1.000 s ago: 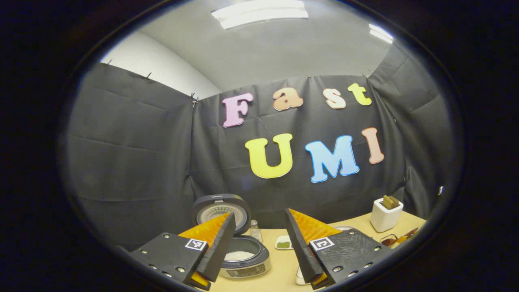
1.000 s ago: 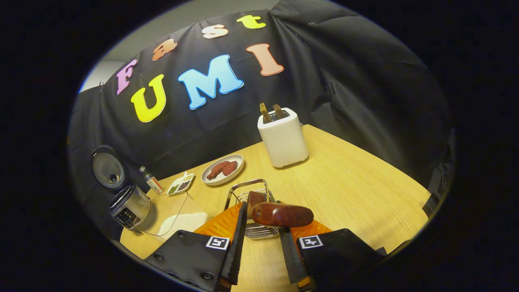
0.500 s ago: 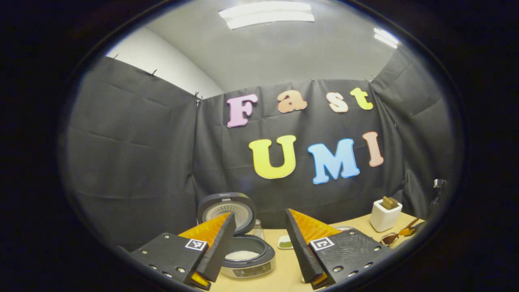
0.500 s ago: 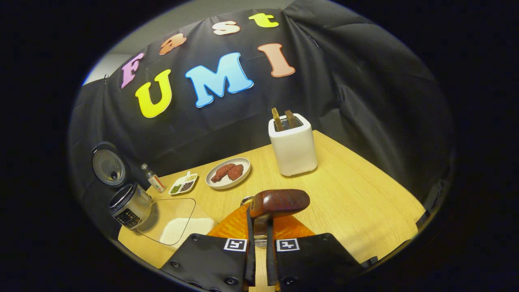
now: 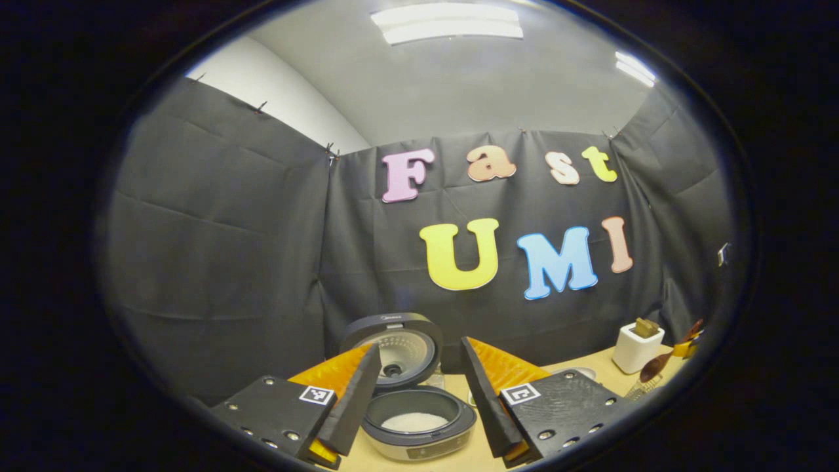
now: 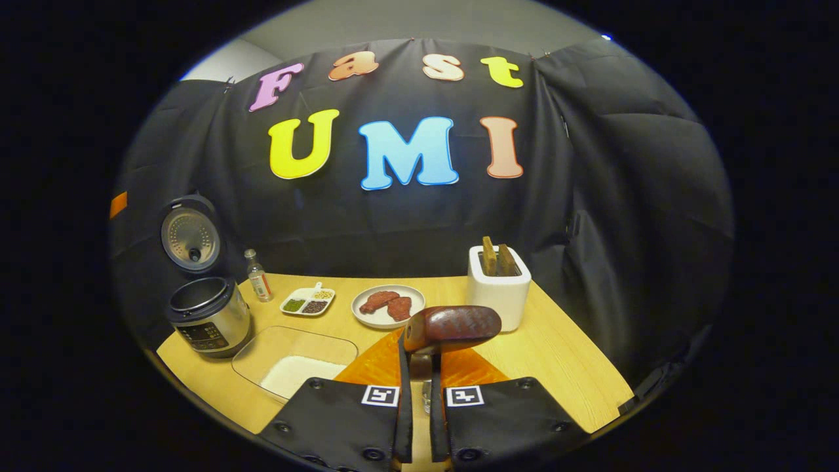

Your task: Close the left gripper, press the button to open the rice cooker; take a wooden spoon from the chopstick holder with the right hand, scoop a spoonful of rice and pour it into the rice cooker, then put the wooden spoon back into the chopstick holder.

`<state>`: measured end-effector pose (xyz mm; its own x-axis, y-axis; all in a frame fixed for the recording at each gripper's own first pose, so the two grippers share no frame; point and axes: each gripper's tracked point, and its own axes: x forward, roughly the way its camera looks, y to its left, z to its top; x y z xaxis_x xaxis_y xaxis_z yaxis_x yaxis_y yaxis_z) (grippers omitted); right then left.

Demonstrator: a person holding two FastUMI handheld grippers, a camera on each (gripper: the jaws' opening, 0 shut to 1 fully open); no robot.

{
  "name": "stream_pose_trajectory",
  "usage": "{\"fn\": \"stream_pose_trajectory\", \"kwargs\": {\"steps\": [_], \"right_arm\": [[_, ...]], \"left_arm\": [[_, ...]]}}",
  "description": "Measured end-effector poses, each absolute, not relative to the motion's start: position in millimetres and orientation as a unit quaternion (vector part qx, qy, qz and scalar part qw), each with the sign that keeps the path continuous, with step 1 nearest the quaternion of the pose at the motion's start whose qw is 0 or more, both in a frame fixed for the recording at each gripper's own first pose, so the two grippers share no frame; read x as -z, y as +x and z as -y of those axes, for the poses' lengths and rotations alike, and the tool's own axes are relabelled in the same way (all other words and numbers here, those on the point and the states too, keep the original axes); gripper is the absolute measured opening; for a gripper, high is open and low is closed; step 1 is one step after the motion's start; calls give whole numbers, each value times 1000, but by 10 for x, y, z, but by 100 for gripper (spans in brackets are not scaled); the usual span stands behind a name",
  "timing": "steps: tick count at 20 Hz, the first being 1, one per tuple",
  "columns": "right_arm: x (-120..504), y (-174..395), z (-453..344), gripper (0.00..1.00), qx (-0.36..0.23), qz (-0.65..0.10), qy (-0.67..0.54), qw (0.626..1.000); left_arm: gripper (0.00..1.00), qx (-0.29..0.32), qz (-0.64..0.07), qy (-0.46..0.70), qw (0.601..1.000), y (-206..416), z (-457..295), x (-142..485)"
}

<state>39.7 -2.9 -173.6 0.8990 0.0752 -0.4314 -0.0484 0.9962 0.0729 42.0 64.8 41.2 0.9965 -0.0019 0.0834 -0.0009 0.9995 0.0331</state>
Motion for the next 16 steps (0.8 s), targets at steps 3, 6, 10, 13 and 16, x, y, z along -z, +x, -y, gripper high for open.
{"fn": "stream_pose_trajectory", "kwargs": {"steps": [3, 6, 10, 13, 16], "right_arm": [[1691, 428, -360, 12, -56, -225, 26, 972], [1692, 466, -700, 12, -75, -229, 13, 970], [1830, 467, -1084, 12, -99, -246, -23, 964], [2066, 454, -1289, 12, -105, -279, -53, 953], [2290, 450, -1399, 12, -103, -299, -104, 943]], "left_arm": [[77, -2, 38, 14, 999, 540, -829, -321], [75, -4, 35, 11, 999, 606, -1032, -235], [77, -15, 33, 14, 999, 683, -1343, -150], [77, -23, 27, 14, 999, 714, -1535, -53], [77, -27, 21, 12, 999, 743, -1725, 37]]}}
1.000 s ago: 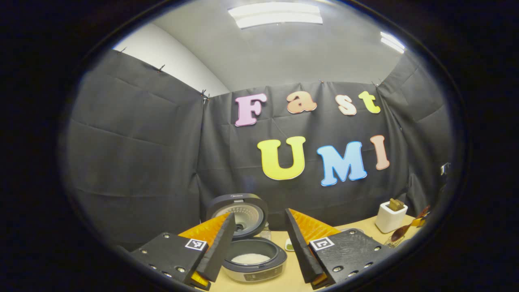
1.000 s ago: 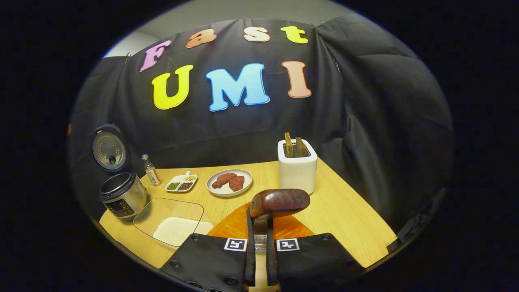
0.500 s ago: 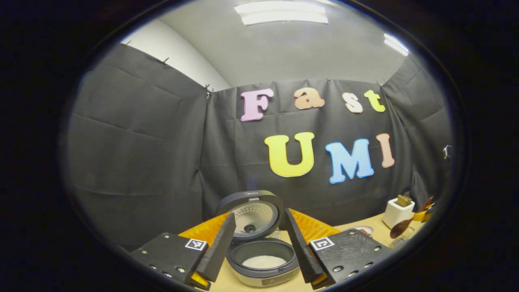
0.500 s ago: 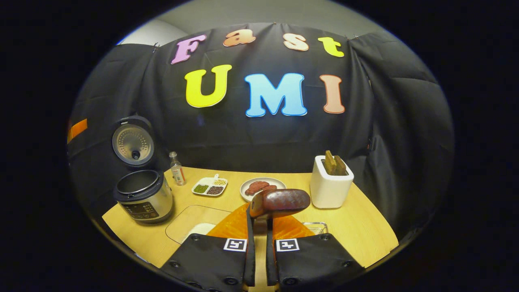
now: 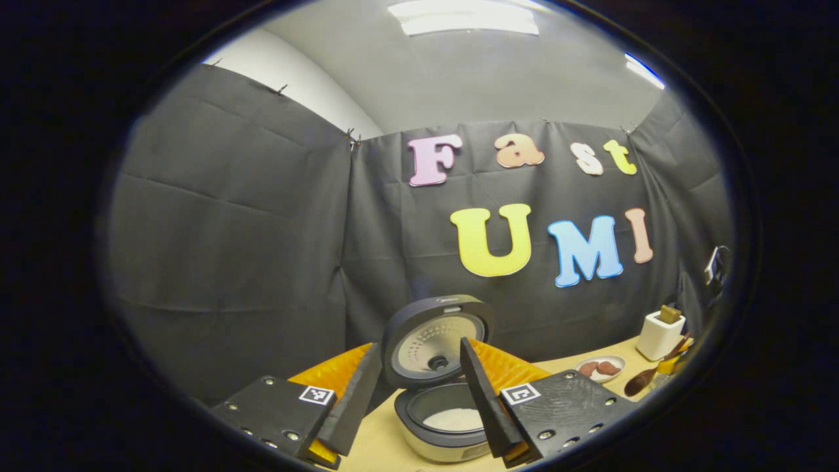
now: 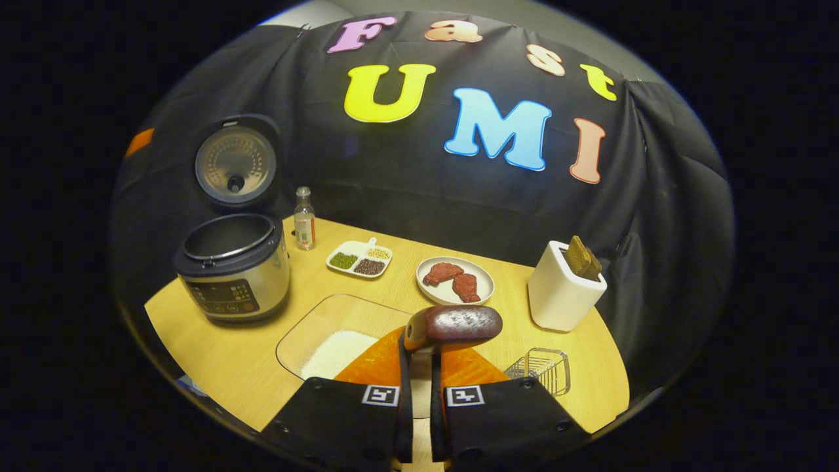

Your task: Close the left gripper, press the button to open the rice cooker; take a wooden spoon from the chopstick holder with the right hand, scoop a spoonful of rice and pour it into the rice cooker, then put the wooden spoon back into the chopstick holder.

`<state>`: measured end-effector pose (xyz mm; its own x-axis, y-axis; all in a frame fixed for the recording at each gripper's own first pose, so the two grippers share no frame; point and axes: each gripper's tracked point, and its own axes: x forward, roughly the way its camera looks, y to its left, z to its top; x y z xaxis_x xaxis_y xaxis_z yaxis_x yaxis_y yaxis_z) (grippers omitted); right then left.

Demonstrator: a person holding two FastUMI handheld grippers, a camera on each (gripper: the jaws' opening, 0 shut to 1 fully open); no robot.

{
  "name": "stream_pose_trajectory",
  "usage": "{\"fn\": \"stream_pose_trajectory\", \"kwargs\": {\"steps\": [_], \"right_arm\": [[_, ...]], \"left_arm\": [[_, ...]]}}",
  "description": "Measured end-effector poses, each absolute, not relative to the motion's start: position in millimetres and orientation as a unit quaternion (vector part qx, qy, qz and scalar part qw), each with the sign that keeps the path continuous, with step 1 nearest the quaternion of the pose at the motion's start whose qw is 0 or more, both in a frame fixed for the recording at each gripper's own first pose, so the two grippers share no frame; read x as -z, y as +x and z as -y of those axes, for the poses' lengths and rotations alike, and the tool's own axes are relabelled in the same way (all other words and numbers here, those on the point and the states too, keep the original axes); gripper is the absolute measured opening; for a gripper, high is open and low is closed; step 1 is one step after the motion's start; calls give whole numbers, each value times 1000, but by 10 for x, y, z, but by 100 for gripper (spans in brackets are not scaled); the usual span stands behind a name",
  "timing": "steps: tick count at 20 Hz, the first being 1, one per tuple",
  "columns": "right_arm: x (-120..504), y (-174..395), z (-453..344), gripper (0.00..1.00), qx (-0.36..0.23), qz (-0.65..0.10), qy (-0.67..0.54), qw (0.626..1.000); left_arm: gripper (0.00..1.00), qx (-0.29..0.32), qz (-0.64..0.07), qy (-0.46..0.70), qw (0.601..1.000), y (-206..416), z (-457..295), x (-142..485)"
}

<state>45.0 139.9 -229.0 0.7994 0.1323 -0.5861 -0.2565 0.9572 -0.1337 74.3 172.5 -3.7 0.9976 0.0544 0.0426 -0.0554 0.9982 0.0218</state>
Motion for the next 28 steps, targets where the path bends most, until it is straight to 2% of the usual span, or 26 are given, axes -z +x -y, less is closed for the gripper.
{"fn": "stream_pose_trajectory", "kwargs": {"steps": [9, 16, 22, 25, 26, 28], "right_arm": [[2724, 566, -1480, 12, -81, -314, -220, 920], [2884, 549, -1823, 12, -108, -325, -227, 912], [2909, 480, -2029, 12, -134, -367, -105, 915], [2882, 470, -1996, 12, -123, -391, 1, 912], [2888, 480, -1951, 10, -118, -398, 38, 909], [2887, 483, -1845, 12, -105, -410, 117, 899]], "left_arm": [[75, -48, 3, -5, 999, 837, -2154, 288], [75, -62, -5, 2, 998, 849, -2341, 361], [75, -69, -5, 8, 998, 822, -2357, 312], [75, -70, -4, 8, 998, 798, -2341, 294], [75, -69, -5, 8, 998, 795, -2323, 272], [77, -67, -3, 11, 998, 766, -2287, 233]]}}
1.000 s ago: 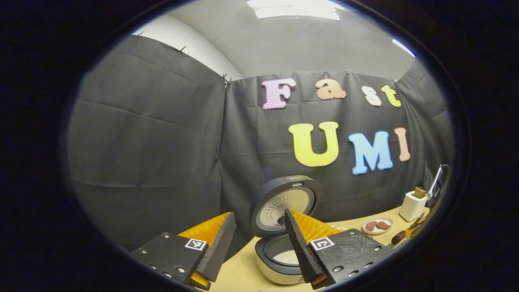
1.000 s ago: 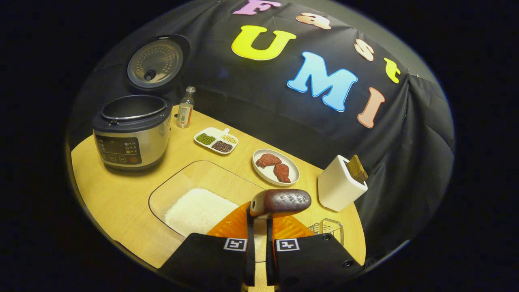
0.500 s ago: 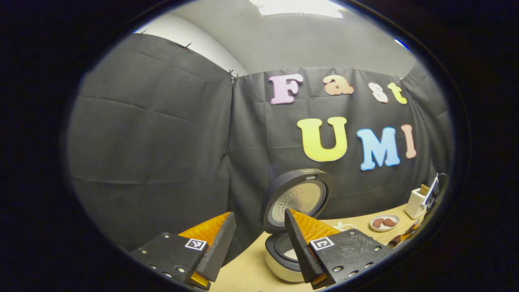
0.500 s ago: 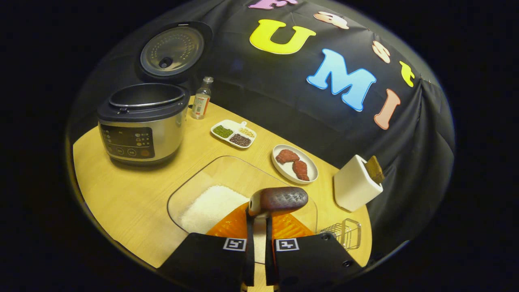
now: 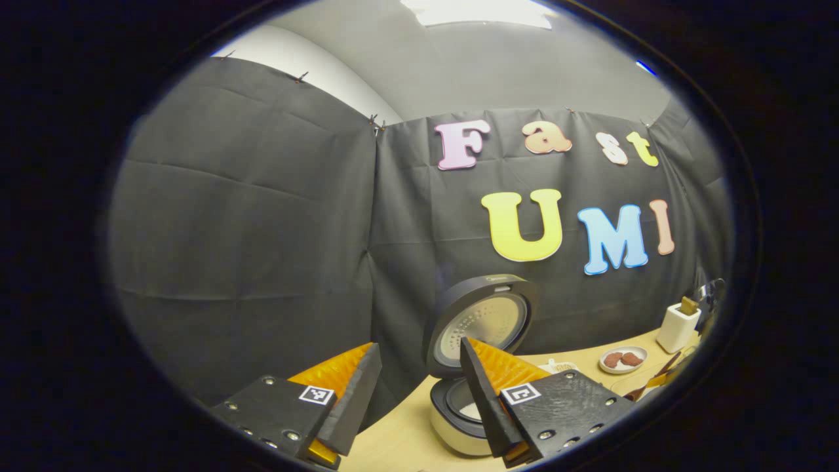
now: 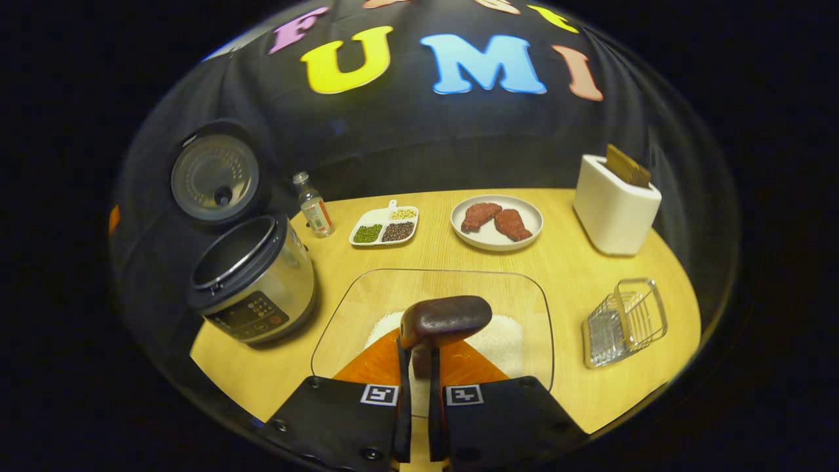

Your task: Close the left gripper, press the button to open the rice cooker; take a wooden spoon from the chopstick holder with the right hand, scoop a spoonful of rice and pour it into the rice cooker, then put the wooden spoon back into the chopstick holder.

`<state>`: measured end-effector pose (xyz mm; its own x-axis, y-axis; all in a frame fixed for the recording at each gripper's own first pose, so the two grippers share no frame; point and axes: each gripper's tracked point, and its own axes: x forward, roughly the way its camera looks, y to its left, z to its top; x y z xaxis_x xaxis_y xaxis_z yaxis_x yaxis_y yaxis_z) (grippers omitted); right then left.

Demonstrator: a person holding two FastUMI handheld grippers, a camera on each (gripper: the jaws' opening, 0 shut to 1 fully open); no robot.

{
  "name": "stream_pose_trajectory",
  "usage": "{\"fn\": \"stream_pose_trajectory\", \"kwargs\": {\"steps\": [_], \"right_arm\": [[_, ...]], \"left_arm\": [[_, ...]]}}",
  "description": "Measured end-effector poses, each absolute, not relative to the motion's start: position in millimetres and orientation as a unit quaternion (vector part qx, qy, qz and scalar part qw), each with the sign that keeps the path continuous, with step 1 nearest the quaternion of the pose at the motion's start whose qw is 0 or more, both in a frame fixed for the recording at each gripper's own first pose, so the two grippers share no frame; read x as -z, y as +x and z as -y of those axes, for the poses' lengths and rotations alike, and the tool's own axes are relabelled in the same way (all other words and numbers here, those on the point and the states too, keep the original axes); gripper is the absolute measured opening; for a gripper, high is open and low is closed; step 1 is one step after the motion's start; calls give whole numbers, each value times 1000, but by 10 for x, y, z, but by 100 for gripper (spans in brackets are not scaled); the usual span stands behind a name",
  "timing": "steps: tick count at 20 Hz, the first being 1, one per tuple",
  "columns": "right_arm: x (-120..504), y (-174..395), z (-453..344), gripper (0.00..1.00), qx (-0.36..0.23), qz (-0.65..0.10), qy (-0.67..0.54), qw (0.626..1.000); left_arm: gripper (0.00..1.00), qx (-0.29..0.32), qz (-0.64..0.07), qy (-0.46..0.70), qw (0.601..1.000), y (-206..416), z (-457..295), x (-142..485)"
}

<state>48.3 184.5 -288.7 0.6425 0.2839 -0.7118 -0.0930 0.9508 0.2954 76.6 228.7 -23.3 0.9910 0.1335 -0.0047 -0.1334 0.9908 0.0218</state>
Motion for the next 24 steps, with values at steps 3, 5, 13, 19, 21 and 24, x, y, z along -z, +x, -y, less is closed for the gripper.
{"fn": "stream_pose_trajectory", "kwargs": {"steps": [3, 5, 13, 19, 21, 24], "right_arm": [[2881, 456, -1711, 12, -82, -428, 240, 867], [2874, 423, -1626, 12, -74, -429, 297, 850], [2536, 384, -1482, 12, -90, -390, 430, 809], [2222, 517, -1549, 9, -102, -362, 505, 777], [2085, 543, -1631, 12, -111, -355, 530, 762], [1928, 658, -1790, 12, -124, -343, 542, 757]], "left_arm": [[75, -63, 2, 16, 998, 715, -2190, 158], [77, -62, 7, 19, 998, 677, -2156, 76], [75, -62, 21, 25, 998, 562, -2062, -136], [75, -67, 29, 29, 997, 516, -2082, -200], [75, -70, 31, 29, 997, 486, -2108, -189], [77, -75, 32, 37, 996, 463, -2179, -192]]}}
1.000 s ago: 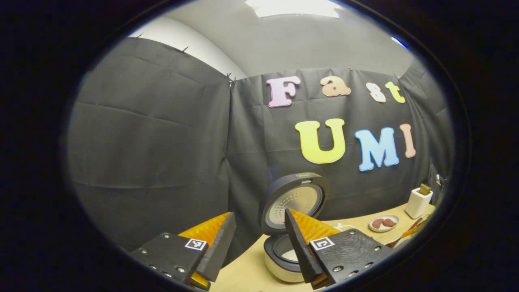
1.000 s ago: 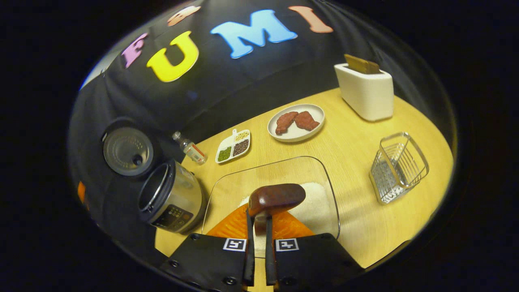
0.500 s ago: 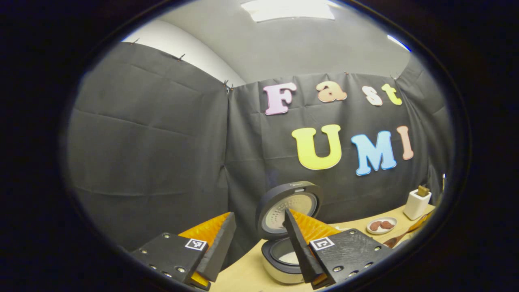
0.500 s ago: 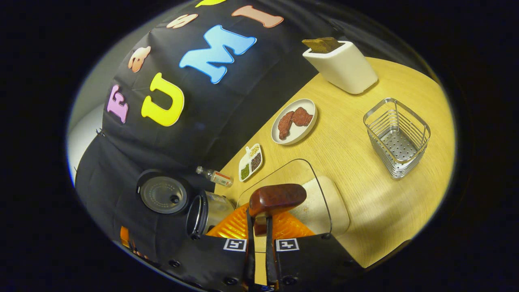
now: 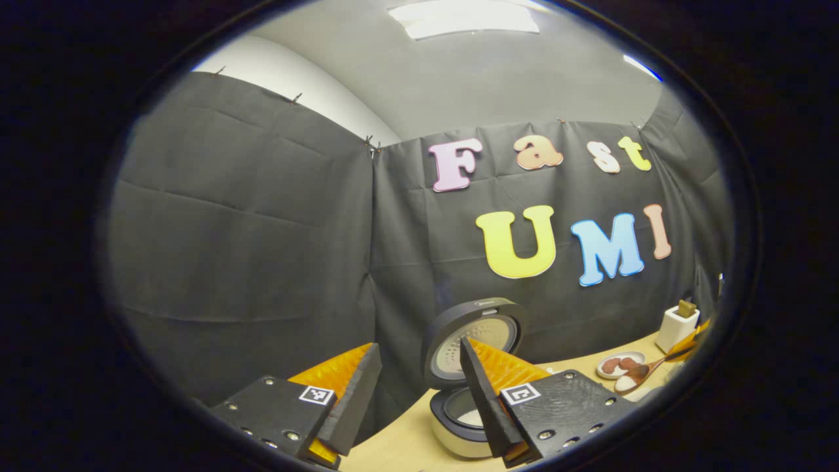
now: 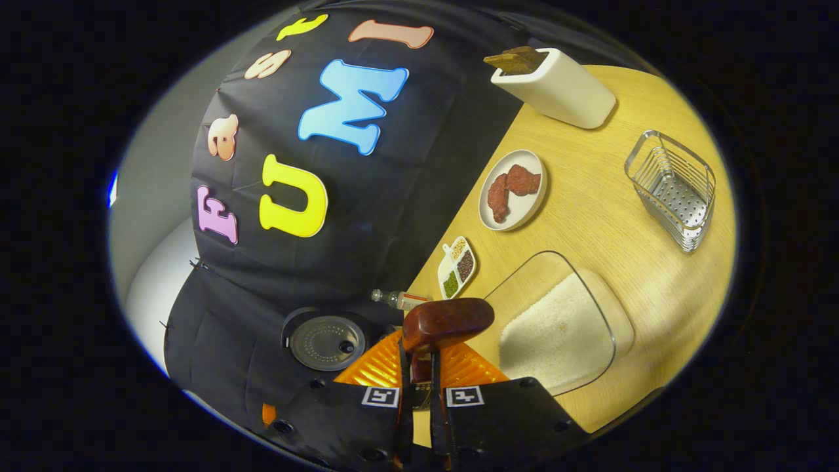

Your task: Close the left gripper, press the button to open the rice cooker; take a wooden spoon from the chopstick holder with the right hand, scoop a spoonful of rice and pour it into the rice cooker, then put the wooden spoon back into the chopstick holder.

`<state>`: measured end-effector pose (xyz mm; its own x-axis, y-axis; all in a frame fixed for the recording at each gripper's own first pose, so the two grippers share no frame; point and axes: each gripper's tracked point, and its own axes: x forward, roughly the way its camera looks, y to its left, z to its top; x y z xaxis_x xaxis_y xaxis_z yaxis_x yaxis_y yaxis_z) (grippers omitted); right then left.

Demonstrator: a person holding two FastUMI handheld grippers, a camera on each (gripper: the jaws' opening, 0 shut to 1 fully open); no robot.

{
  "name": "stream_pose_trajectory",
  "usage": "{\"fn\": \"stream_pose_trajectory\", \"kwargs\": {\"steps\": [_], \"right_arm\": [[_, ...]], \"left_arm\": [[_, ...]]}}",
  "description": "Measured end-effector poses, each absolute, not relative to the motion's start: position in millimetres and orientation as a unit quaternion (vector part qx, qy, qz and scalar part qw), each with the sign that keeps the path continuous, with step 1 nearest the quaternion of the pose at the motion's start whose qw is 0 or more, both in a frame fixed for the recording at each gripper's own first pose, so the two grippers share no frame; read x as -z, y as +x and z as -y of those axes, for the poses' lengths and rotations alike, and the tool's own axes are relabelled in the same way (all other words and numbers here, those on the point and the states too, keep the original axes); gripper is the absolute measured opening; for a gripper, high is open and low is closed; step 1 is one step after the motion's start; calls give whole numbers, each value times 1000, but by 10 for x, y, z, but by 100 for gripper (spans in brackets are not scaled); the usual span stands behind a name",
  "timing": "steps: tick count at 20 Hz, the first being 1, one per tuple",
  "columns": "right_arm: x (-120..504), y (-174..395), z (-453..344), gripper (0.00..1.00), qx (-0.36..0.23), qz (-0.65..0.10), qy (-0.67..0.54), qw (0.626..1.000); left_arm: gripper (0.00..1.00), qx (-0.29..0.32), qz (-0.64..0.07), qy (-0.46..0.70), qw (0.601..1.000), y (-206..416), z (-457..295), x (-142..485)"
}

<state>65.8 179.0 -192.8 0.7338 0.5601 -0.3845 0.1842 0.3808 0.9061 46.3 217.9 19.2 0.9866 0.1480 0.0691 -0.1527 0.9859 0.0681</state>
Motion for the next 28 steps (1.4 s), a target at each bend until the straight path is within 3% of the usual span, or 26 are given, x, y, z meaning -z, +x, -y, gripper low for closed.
{"fn": "stream_pose_trajectory", "kwargs": {"steps": [12, 13, 14, 15, 16, 18, 19, 23, 25, 28], "right_arm": [[1607, 866, -3095, 12, -228, -364, 521, 738], [1594, 885, -3197, 8, -235, -364, 519, 736], [1562, 900, -3289, 12, -241, -366, 518, 735], [1551, 925, -3383, 8, -246, -368, 517, 733], [1571, 951, -3476, 12, -251, -369, 516, 732], [1558, 993, -3667, 8, -260, -370, 514, 729], [1556, 1010, -3754, 12, -263, -371, 512, 728], [1614, 1036, -4064, 11, -273, -381, 503, 726], [1664, 1036, -4196, 7, -277, -385, 491, 731], [1765, 1034, -4380, 12, -280, -392, 458, 747]], "left_arm": [[75, -120, 31, 35, 992, 313, -2704, -114], [77, -125, 29, 32, 991, 289, -2756, -82], [75, -130, 27, 28, 991, 260, -2812, -71], [75, -135, 25, 24, 990, 242, -2876, -43], [75, -140, 24, 22, 990, 211, -2936, -36], [75, -152, 21, 24, 988, 174, -3065, 0], [77, -158, 19, 26, 987, 148, -3119, 26], [75, -180, 11, 29, 983, 3, -3352, 92], [77, -191, 7, 29, 981, -47, -3442, 110], [75, -205, 1, 29, 978, -86, -3558, 171]]}}
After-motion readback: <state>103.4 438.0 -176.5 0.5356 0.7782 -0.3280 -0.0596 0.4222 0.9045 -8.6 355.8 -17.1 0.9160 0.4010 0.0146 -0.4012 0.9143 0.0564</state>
